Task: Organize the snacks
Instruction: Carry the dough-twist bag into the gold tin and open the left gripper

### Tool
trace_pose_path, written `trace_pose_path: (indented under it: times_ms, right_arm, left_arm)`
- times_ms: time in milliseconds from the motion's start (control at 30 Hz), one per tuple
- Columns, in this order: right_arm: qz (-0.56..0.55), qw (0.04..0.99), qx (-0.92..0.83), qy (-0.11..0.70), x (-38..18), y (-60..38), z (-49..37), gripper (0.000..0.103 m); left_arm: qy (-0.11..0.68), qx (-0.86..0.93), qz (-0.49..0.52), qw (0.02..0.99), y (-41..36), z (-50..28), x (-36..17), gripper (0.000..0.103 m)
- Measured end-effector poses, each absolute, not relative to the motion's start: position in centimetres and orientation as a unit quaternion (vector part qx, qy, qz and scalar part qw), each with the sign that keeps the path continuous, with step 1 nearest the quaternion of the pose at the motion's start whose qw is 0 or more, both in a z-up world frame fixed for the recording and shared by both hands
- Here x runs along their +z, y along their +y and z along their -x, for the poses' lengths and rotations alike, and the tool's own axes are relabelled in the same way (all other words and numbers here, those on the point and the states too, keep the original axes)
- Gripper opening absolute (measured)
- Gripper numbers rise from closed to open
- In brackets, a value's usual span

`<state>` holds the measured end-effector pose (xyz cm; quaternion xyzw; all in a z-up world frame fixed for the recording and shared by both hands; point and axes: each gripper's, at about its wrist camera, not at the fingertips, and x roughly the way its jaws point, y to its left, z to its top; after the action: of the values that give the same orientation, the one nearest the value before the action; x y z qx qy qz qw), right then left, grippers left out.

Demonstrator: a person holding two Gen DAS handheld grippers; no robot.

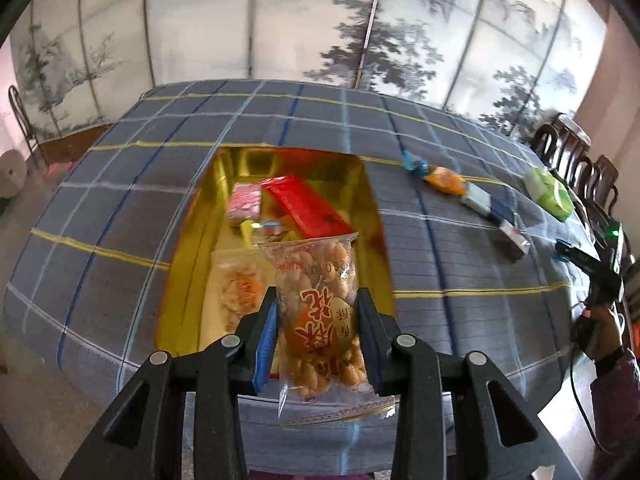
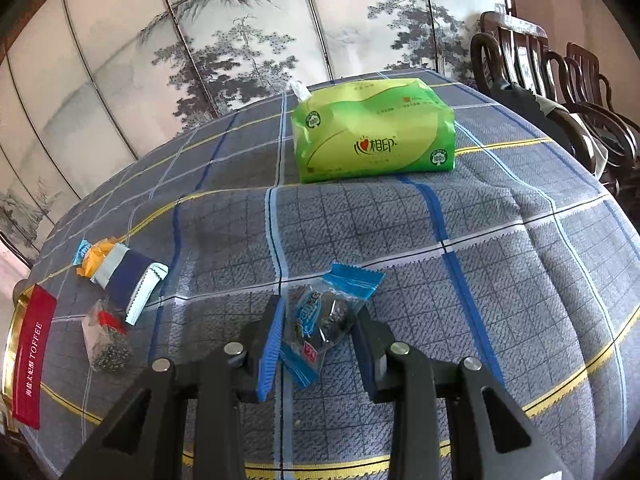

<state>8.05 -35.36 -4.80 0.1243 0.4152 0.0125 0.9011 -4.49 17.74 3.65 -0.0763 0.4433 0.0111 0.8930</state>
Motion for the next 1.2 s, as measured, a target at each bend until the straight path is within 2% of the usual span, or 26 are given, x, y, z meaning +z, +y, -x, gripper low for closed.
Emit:
trace_pose_path:
  times_ms: [100,1200]
  right_arm:
    - [-0.124,0.901,0.013,0.415,-4.8,-35.3,-8.0,0.033]
    - [-0.123,0.901,0.011,0.415,-4.8,-35.2,-8.0,0.033]
  left_arm:
    - [0.449,0.011,0.089,0.889,18.5,4.4,3.1,0.033]
    - [0.428,0.033,-0.017,0.903,15.1,0.7,0.9,0.033]
